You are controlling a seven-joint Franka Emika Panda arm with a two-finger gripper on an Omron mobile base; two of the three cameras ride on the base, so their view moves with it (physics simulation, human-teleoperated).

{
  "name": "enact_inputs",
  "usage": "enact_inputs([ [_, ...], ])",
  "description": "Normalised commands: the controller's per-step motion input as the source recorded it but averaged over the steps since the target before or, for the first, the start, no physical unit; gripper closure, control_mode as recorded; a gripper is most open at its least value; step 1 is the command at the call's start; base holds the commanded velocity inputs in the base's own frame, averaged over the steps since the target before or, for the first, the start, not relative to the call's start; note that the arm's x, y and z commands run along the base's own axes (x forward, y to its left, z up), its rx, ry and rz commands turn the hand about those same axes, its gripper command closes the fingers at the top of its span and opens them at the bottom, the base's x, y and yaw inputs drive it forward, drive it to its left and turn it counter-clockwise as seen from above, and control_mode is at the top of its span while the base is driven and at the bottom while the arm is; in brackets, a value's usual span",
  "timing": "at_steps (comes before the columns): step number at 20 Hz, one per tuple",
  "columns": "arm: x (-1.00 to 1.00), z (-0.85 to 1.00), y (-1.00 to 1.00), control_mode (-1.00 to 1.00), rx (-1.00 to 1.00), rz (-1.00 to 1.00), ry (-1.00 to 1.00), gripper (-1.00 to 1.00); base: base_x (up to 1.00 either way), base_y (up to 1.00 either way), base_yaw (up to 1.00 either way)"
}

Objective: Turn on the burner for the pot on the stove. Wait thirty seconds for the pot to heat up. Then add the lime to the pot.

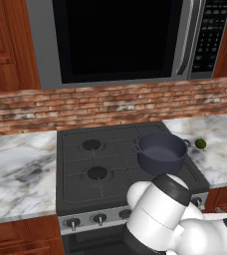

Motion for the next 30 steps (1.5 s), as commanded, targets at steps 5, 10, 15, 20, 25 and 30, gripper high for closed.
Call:
enact_inputs([
  [5,0.17,-0.29,-0.14,-1.00,0.00,0.00,0.08,-1.00,0.00,0.00,0.00],
  [10,0.05,-0.16,0.00,-1.00,-0.06,0.00,0.00,-1.00,0.00,0.00,0.00],
  [15,0.00,-0.14,0.00,-1.00,-0.07,0.00,0.00,-1.00,0.00,0.00,0.00],
  [20,0.04,-0.04,0.00,-1.00,-0.09,0.00,-0.03,-1.00,0.00,0.00,0.00],
  [25,0.23,0.00,0.00,-1.00,-0.11,0.00,-0.03,-1.00,0.00,0.00,0.00],
  [30,0.33,-0.08,0.00,-1.00,-0.08,0.00,-0.01,-1.00,0.00,0.00,0.00],
])
